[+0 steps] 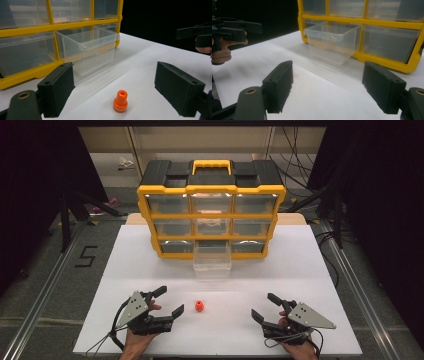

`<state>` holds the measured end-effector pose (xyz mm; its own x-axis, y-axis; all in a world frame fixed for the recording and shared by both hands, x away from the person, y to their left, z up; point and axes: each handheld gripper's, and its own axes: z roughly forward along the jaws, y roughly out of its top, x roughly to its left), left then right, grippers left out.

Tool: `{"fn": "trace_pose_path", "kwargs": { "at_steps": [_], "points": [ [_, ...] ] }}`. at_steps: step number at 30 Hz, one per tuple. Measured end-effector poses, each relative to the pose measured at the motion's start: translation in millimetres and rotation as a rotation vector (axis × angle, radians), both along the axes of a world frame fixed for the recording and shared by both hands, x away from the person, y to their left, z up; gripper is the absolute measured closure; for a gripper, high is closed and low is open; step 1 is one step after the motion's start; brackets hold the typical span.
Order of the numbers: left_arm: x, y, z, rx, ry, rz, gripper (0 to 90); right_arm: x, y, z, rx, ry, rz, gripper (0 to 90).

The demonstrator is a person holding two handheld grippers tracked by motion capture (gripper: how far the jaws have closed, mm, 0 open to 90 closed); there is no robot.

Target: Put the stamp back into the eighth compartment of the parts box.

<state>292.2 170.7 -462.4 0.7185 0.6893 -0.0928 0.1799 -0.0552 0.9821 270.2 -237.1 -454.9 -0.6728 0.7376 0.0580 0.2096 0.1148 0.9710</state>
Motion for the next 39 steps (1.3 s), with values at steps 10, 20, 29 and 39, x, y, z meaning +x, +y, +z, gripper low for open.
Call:
{"fn": "trace_pose_path", "kwargs": {
  "at_steps": [10,20,29,39],
  "points": [
    [0.0,0.0,-0.1,0.0,0.002,-0.003,15.7,-0.4,1.2,0.7,-0.004,-0.002,0.007,25.6],
    [-0.3,-0.1,0.1,-0.001,0.0,-0.005,15.7,0.9,3.5,5.9,-0.016,-0.016,0.017,25.8],
    [-0.4,-0.2,0.1,-0.002,-0.001,-0.006,15.8,4.7,8.5,11.5,-0.038,0.024,0.053,26.5],
    [-0.8,0.3,0.4,-0.006,-0.007,0.0,15.9,12.2,14.7,19.0,-0.101,0.077,0.096,27.2]
  ]
}}
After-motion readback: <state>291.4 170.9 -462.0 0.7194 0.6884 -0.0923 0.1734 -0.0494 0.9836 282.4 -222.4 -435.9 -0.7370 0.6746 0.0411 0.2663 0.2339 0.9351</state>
